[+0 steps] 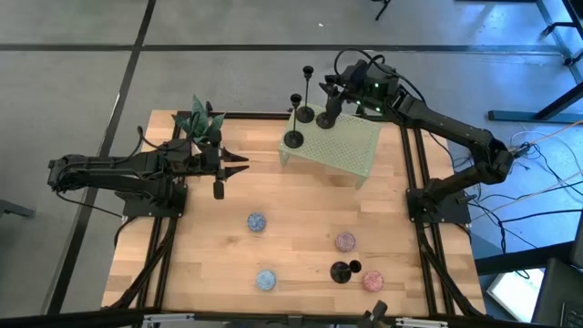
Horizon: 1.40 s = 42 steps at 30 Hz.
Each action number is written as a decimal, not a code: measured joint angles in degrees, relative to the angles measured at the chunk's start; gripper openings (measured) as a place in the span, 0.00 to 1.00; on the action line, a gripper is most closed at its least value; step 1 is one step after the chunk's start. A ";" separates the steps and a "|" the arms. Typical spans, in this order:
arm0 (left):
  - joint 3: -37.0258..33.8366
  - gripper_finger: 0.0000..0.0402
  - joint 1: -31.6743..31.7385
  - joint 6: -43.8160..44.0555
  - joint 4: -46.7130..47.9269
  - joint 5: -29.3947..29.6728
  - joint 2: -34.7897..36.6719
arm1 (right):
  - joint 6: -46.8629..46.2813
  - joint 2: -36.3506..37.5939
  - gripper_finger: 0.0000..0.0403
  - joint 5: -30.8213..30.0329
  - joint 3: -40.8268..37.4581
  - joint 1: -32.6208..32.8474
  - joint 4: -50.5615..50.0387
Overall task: Pick & Place candle stick holders
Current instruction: Put the black candle holder on the shelf
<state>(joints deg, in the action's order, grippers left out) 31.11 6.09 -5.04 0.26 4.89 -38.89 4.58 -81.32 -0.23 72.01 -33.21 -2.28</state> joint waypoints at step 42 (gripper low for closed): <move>0.00 0.21 0.00 -0.19 0.44 -0.02 -0.01 | 4.57 19.25 0.67 11.04 0.00 19.00 -21.80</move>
<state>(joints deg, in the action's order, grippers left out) 31.11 6.09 -5.23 0.70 4.86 -38.90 9.15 -62.07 10.81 72.01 -14.21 -24.08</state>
